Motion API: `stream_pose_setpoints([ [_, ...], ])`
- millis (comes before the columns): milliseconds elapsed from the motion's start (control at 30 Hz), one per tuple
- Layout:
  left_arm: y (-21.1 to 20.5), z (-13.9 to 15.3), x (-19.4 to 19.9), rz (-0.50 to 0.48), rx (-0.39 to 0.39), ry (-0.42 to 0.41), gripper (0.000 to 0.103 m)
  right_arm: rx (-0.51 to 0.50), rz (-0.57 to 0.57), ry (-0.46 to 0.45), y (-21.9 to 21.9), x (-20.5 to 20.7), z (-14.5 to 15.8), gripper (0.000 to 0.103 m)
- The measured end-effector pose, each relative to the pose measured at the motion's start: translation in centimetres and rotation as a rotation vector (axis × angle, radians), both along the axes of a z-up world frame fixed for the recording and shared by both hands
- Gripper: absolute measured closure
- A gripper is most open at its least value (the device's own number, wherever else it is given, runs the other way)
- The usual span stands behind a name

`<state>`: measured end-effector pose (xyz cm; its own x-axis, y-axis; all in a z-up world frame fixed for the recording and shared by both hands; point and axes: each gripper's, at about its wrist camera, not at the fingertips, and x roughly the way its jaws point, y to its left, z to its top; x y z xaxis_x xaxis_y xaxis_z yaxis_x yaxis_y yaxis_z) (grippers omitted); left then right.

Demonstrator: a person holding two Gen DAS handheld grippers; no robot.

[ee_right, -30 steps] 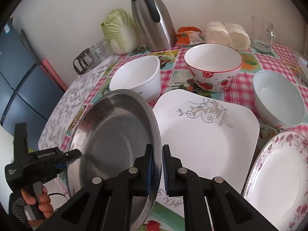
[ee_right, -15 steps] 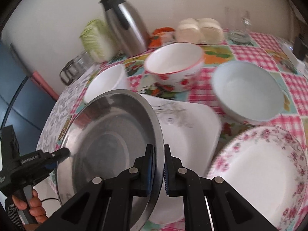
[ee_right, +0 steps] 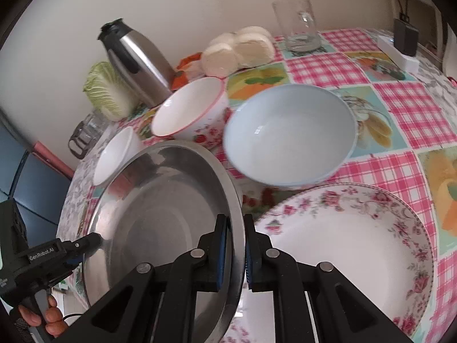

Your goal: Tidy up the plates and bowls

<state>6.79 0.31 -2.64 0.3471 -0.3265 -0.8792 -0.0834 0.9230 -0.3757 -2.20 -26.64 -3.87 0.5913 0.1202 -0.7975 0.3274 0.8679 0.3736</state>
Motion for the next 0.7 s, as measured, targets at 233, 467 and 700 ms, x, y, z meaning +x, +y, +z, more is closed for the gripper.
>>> stream_pose_setpoints([
  [233, 0.4, -0.6, 0.7, 0.071, -0.075, -0.014, 0.076, -0.026, -0.007, -0.012, -0.4, 0.0, 0.0, 0.091],
  [467, 0.8, -0.9, 1.1, 0.078, -0.141, -0.019, 0.076, -0.041, -0.017, -0.031, -0.3, 0.3, -0.1, 0.090],
  [700, 0.6, -0.6, 1.0, 0.074, -0.137, -0.035, 0.076, -0.056, -0.015, -0.029, -0.1, 0.5, 0.0, 0.089],
])
